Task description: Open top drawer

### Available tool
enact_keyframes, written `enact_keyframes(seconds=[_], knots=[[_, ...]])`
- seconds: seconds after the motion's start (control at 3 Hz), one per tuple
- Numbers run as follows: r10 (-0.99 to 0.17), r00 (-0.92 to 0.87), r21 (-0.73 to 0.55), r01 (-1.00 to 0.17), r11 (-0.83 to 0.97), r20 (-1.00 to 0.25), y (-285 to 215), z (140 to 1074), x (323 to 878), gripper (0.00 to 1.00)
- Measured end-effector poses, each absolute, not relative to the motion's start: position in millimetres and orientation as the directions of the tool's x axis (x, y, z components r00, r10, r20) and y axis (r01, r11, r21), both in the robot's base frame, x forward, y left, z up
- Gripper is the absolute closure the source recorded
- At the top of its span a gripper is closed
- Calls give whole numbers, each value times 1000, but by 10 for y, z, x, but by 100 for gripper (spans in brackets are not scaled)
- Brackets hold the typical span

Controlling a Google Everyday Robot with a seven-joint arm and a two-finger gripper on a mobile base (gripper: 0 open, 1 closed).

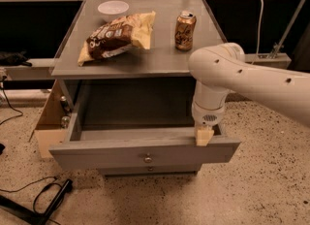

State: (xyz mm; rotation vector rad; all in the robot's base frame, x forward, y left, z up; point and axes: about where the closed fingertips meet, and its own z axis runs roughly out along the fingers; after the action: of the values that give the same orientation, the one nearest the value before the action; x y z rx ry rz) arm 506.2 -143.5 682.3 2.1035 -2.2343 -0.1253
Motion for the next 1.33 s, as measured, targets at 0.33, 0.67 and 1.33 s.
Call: enact_keyframes(seconds=[0.33,0.67,1.33], knots=[[-997,-83,155,-985,80,-8,-1502,6849,4861,100],[-992,-125,267,-956,118,-6,-1699,7008,4210,100],[-949,-315,575,-778,253,-9,-2154,7117,2644,82]])
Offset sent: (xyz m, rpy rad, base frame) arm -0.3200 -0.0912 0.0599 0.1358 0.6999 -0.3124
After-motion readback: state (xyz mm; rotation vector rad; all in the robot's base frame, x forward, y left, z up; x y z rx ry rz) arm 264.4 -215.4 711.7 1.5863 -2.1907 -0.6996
